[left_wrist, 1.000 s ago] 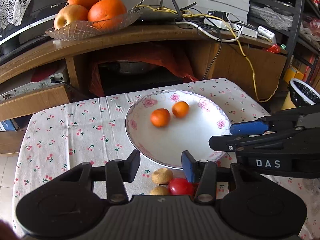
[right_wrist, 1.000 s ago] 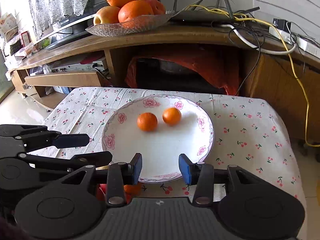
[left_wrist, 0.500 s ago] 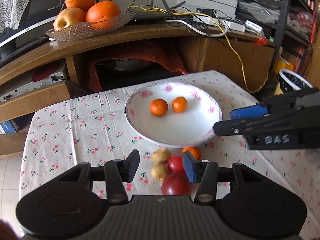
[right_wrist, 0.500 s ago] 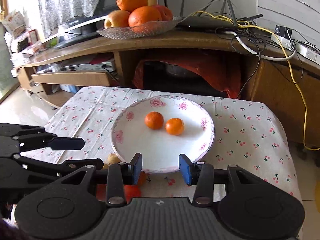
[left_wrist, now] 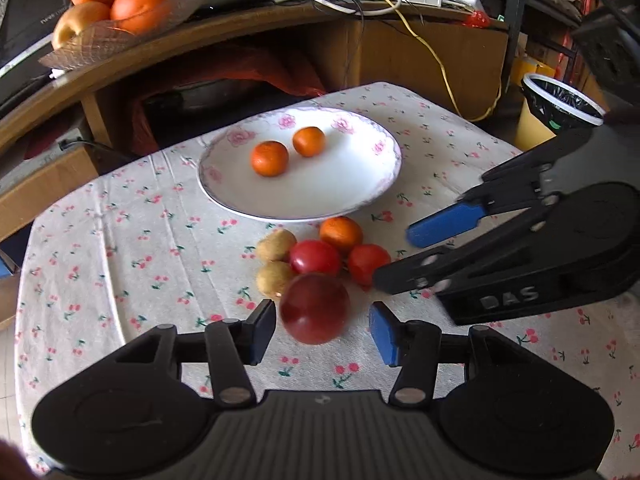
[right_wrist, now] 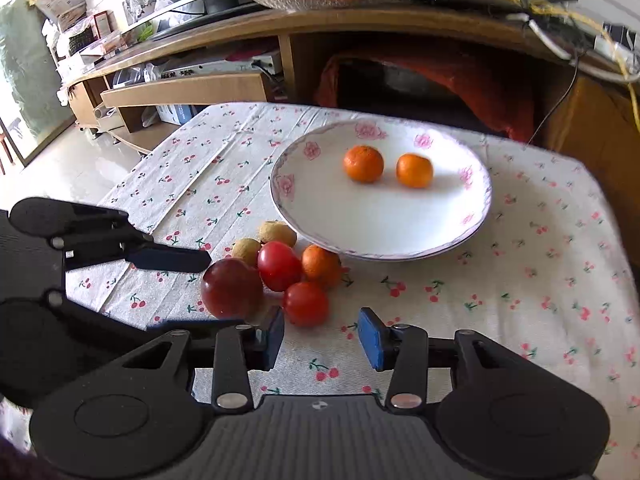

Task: Organize fruits
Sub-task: 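Grasp the dark red fruit with the left tool while the right tool grasps a red tomato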

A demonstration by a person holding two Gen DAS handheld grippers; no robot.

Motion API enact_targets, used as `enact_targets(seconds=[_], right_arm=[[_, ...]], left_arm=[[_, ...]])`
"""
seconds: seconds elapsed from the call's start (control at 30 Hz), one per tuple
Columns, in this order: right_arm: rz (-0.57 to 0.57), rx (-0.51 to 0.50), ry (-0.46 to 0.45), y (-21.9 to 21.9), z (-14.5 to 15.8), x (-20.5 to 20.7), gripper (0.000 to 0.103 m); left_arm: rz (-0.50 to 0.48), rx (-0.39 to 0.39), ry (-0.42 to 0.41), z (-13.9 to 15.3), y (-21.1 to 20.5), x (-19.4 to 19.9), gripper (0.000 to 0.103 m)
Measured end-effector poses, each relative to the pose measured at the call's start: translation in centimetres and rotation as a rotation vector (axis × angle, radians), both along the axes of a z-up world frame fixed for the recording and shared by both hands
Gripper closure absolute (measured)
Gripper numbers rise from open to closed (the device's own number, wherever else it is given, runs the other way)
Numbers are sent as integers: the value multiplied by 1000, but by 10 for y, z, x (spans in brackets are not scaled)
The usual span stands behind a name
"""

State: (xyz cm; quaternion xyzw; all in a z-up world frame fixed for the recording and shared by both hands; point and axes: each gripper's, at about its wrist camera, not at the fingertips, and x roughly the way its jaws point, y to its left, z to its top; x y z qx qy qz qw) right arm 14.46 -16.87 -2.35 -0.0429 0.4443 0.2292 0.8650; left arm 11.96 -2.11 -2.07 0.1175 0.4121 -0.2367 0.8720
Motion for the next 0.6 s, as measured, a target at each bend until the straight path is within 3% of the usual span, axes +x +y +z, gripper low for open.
enact_targets(seconds=[0.13,0.3,0.6], right_arm=[[14,-8,14,8,-6,2,65],[9,-37,20,15,-12,6,80],[3,-78,-1,11,-4,-1,82]], left_arm=[[2,33,-3,-5,1,1,44],[12,25,8,-9,4,2,43],[33,4,10,-10,0,8,47]])
